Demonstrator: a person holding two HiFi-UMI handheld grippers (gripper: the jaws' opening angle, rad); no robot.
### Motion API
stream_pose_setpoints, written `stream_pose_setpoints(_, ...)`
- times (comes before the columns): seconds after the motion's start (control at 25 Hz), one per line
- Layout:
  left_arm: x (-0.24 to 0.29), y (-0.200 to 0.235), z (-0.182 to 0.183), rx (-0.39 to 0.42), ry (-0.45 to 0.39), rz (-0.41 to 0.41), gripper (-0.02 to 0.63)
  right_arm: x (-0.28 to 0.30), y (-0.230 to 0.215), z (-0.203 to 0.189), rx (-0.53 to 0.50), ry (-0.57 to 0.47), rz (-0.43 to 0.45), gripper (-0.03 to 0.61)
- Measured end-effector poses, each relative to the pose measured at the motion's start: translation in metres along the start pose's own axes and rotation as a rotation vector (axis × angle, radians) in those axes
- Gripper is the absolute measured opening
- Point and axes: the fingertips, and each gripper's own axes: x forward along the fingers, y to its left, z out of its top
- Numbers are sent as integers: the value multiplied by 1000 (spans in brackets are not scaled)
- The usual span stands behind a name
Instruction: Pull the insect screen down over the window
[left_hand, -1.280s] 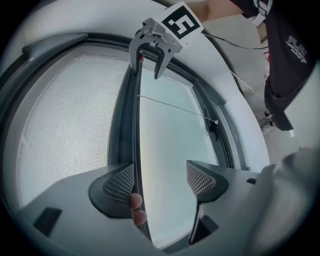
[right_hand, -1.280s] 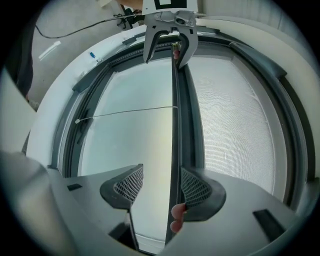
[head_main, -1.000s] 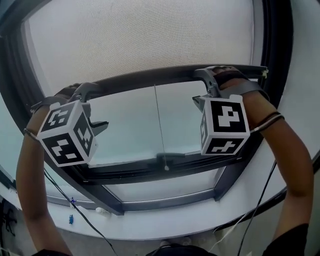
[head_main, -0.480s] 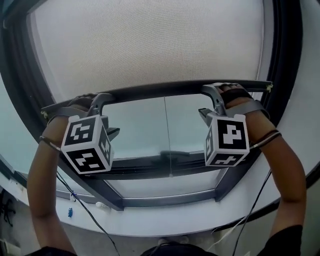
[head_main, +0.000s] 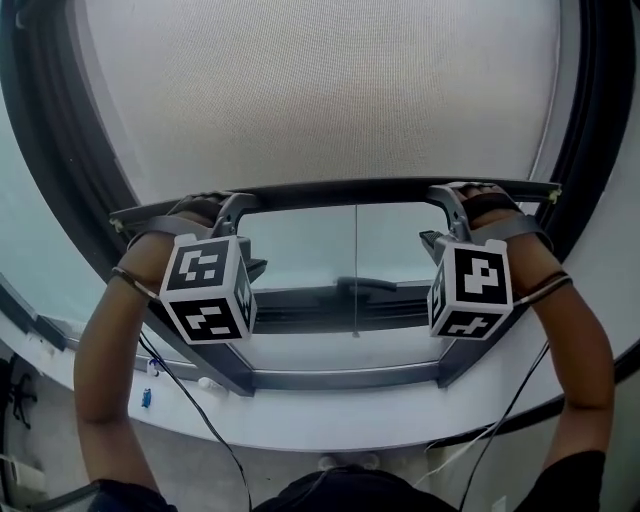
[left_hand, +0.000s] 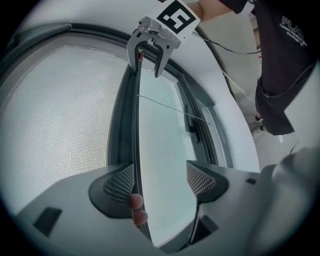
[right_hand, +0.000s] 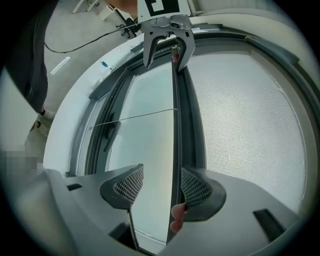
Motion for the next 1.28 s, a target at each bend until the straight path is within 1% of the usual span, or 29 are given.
stream_pose_setpoints(0.16, 7, -13, -2, -16, -6, -15, 333, 6, 14, 0, 3, 14, 20, 241)
stream_pose_setpoints(0.36, 16, -34, 7, -35, -43, -83, 333, 8, 38, -3, 23, -3, 99, 241)
stream_pose_setpoints(0.56, 19, -40, 9, -47, -55, -35, 333, 8, 44, -3, 30, 5, 72, 241)
stream_pose_setpoints(0.68, 21, -39, 7, -51, -53, -26, 333, 10, 45, -1, 55, 4, 77, 241)
stream_pose_setpoints(0.84, 29, -55, 6, -53, -37, -57, 333, 13, 61, 1, 60, 7, 117, 241)
stream_pose_setpoints(1.04, 42, -96, 9, -78, -56, -167, 333, 19, 104, 5, 57, -7, 219, 241)
stream_pose_setpoints(1.28, 55, -117, 8, -119, -74, -211, 331, 28, 126, 5, 63, 17, 243, 241)
